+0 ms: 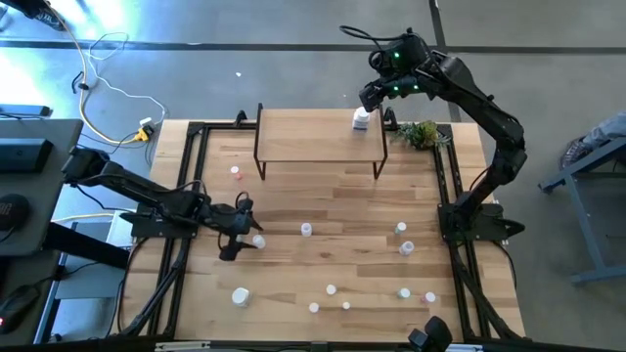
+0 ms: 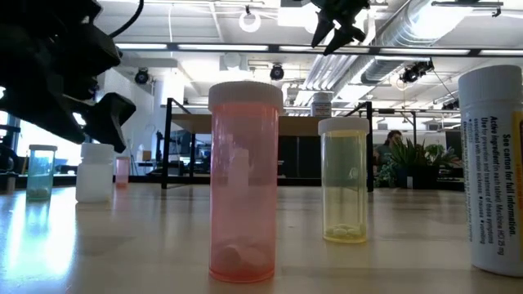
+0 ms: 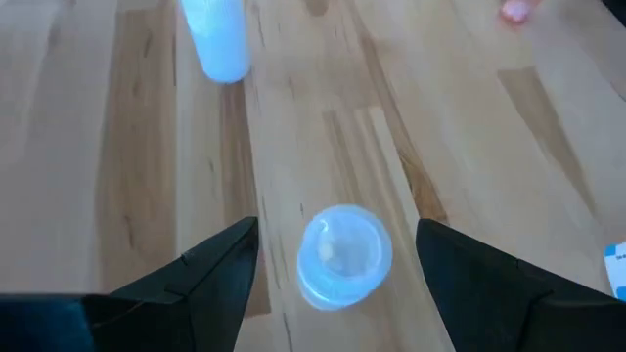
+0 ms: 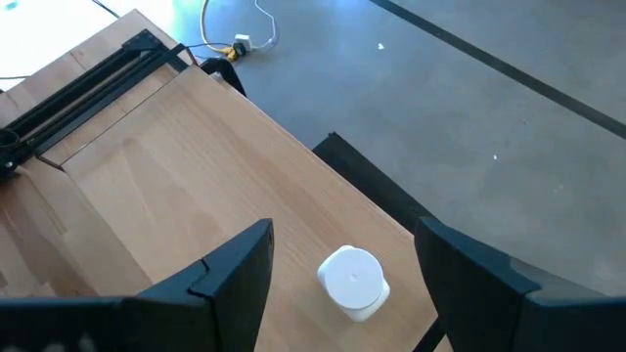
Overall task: Pick and place medicine bottles onto shelf by color
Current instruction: Put the left transparent pill bottle on the shelf
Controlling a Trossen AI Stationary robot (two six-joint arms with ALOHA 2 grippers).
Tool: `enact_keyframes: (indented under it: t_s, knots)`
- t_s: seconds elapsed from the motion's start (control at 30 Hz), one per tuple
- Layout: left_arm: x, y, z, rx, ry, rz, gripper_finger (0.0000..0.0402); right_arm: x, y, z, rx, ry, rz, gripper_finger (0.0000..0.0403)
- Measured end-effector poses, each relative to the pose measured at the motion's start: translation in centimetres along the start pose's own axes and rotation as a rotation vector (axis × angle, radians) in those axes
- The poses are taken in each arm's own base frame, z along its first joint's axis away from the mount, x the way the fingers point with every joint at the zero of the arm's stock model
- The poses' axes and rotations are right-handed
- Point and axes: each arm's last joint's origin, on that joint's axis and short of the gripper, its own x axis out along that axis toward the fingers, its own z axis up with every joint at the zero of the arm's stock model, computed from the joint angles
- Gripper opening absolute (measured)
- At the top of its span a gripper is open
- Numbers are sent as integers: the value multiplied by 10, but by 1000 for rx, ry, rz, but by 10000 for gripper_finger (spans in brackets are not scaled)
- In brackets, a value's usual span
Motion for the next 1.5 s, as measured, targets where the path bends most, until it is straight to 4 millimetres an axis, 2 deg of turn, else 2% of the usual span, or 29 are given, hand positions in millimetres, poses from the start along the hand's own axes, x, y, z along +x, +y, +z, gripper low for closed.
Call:
enact_keyframes:
  t_s: [0.53,1.13,1.33,1.5]
  knots:
    - [16,0,-3,-34,40,5,260,0,0,0,0,0,0,240]
    - [16,0,-1,-26,14,20,129,0,0,0,0,0,-1,240]
    - [16,2,6,-29,-47,23,141,0,0,0,-1,-5,0,240]
    - [11,11,30,-59,-90,63,150,0,0,1,0,-6,1,240]
